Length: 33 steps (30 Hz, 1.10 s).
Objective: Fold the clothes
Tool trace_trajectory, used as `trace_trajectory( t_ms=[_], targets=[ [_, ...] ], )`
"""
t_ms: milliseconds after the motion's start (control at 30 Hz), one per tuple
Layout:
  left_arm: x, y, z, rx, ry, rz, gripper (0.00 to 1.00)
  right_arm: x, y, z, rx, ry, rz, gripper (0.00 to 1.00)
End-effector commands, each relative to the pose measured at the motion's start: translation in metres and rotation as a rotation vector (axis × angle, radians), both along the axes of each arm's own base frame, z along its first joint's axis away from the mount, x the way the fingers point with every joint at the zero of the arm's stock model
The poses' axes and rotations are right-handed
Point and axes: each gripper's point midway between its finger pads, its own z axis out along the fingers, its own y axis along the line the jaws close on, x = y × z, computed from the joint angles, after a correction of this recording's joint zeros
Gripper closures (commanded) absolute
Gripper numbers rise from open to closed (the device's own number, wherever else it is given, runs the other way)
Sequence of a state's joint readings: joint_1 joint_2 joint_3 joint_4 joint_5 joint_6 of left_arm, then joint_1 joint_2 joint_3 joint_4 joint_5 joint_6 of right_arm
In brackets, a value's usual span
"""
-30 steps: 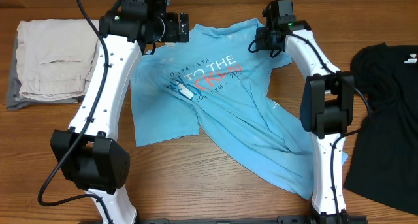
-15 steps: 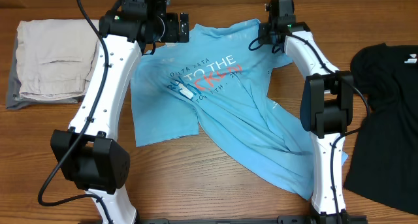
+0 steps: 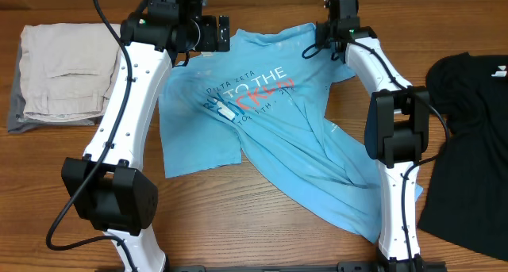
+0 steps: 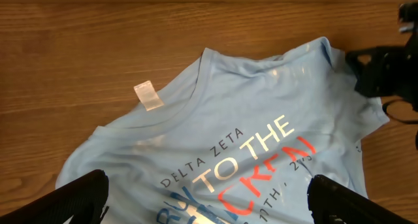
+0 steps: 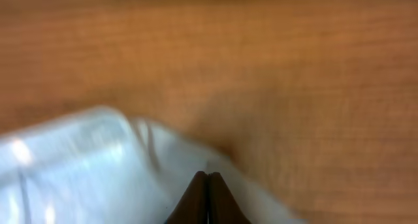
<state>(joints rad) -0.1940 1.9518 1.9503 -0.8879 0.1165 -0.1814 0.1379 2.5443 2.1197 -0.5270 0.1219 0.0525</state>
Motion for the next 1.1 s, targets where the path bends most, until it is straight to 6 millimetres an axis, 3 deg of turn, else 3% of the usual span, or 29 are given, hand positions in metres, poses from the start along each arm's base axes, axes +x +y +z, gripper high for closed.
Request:
trace_trajectory(
  t_ms=[0, 167, 267, 633, 833, 1067],
  targets=[
    [0.001, 0.001, -0.003, -0.008, 0.008, 0.004, 0.0, 0.001, -0.006, 0.06, 0.0, -0.062, -0.019, 0.96],
    [0.001, 0.001, -0.003, -0.008, 0.008, 0.004, 0.0, -0.028, -0.013, 0.043, -0.002, 0.082, -0.048, 0.96],
    [0.001, 0.001, -0.003, -0.008, 0.008, 0.004, 0.0, -0.036, -0.014, 0.031, 0.027, 0.13, -0.057, 0.96],
    [0.001, 0.001, -0.003, -0.008, 0.008, 0.004, 0.0, -0.033, -0.012, 0.006, 0.045, 0.112, -0.048, 0.96],
    [0.001, 0.001, -0.003, -0.008, 0.008, 0.004, 0.0, -0.036, -0.027, 0.003, -0.026, 0.121, -0.097, 0.96],
    [0.001, 0.001, -0.003, -0.008, 0.008, 0.004, 0.0, -0.039, -0.03, 0.001, -0.038, 0.136, -0.1, 0.96]
  ],
)
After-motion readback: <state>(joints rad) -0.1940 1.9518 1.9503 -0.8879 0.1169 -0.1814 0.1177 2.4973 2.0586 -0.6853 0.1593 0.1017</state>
